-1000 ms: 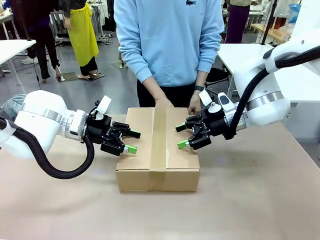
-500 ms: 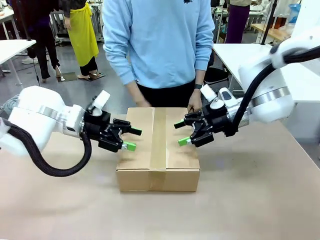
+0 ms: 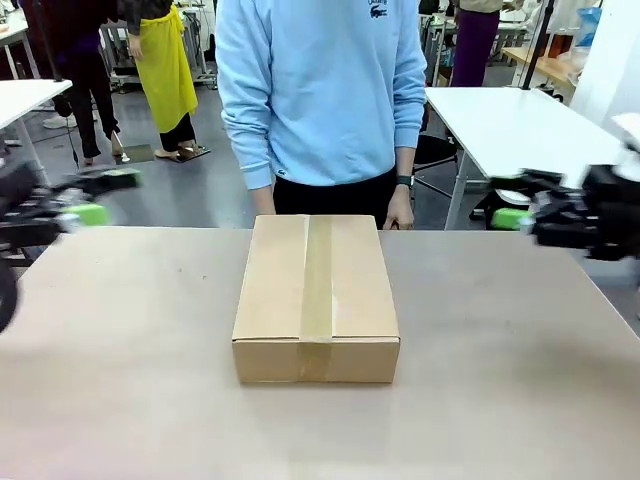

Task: Pack the gift set into the box.
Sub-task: Press and hold the closed box until the human finishes sealing it.

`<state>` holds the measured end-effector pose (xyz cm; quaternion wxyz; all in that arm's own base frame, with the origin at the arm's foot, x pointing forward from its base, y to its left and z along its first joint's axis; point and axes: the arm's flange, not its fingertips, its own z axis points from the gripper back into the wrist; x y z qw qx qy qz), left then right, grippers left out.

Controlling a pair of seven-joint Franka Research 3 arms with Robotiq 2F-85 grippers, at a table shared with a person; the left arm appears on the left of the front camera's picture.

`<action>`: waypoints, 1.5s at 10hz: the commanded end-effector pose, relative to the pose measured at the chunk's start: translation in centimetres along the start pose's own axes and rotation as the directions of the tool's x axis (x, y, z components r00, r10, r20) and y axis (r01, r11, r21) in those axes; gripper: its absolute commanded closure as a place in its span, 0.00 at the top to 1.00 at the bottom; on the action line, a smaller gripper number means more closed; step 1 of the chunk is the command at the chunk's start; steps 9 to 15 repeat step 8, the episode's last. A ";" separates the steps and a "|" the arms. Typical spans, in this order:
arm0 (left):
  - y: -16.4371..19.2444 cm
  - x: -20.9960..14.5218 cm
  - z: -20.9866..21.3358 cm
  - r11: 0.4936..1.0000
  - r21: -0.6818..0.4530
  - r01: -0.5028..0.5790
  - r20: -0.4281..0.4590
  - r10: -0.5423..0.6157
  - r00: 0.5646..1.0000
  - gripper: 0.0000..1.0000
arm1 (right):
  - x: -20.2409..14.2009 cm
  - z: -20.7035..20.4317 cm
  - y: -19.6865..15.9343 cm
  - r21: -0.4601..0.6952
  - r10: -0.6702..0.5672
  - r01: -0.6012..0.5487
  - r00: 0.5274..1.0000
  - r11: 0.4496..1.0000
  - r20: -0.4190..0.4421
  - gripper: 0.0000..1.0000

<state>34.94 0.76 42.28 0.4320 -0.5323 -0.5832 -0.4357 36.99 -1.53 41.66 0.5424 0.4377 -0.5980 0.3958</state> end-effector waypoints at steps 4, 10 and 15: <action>0.0 0.0 0.0 1.000 0.000 0.000 0.000 0.000 1.000 1.00 | 0.0 0.0 0.0 0.000 0.000 0.000 1.000 1.000 0.000 1.00; 0.0 0.0 0.0 1.000 0.000 0.000 0.000 0.000 1.000 1.00 | 0.0 0.0 0.0 0.000 0.000 0.000 1.000 1.000 0.000 1.00; 0.0 0.0 0.0 1.000 0.000 0.000 0.000 0.000 1.000 1.00 | 0.0 0.0 0.0 0.000 0.000 0.000 1.000 1.000 0.000 1.00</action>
